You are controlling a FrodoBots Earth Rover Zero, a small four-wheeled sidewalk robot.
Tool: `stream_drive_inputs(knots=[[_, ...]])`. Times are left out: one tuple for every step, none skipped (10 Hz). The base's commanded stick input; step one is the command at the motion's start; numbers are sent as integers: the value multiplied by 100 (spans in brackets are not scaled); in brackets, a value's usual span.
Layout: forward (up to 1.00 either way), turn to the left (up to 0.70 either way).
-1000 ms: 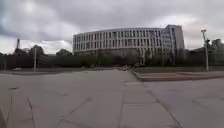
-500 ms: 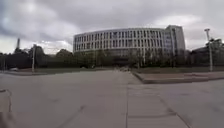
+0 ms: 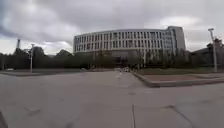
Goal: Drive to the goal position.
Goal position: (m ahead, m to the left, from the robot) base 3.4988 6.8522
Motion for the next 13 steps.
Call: stream_drive_inputs(knots=[[100, 1], [100, 1], [100, 2], [100, 1], [100, 0], [100, 0], [100, 0], [100, 0], [100, 0], [100, 0], [100, 2], [100, 1], [100, 0]])
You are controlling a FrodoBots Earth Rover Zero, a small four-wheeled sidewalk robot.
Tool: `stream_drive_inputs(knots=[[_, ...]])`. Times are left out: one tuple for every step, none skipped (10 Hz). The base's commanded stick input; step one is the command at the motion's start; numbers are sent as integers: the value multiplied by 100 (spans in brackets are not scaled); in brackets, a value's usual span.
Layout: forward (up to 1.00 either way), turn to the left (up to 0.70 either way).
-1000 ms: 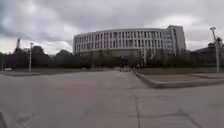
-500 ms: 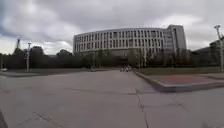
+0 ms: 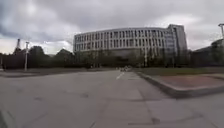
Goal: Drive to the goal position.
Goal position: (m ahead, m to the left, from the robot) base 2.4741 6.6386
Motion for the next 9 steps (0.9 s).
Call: stream_drive_inputs(knots=[[100, 0], [100, 1], [100, 2], [100, 1], [100, 0], [100, 0], [100, 1], [100, 2], [100, 2]])
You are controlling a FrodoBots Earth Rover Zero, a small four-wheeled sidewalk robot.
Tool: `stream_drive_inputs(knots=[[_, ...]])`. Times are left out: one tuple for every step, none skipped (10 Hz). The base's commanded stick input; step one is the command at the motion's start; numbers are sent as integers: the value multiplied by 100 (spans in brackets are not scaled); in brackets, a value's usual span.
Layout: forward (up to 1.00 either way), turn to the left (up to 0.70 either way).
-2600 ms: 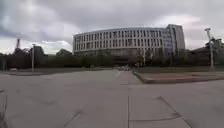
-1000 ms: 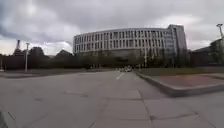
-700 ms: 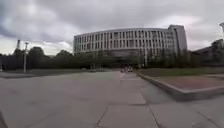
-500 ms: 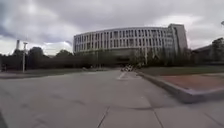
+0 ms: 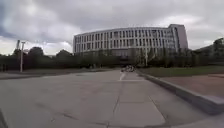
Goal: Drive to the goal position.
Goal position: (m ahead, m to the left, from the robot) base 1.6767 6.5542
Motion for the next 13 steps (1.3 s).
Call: stream_drive_inputs(knots=[[100, 1], [100, 0], [100, 0], [100, 0], [100, 0], [100, 0], [100, 0], [100, 0], [100, 0], [100, 0], [100, 0], [100, 0], [100, 0]])
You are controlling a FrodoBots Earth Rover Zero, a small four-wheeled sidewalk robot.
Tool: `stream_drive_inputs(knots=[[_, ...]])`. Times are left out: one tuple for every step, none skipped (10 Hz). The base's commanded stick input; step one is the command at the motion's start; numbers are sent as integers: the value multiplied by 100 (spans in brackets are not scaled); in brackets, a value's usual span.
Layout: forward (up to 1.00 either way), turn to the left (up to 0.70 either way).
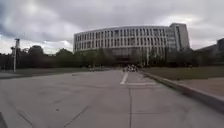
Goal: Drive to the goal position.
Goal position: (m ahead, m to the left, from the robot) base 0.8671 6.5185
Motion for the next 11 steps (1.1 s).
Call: stream_drive_inputs(knots=[[100, 0], [100, 0], [100, 0], [100, 0], [100, 0], [100, 0], [100, 0], [100, 0], [100, 0], [100, 0], [100, 7]])
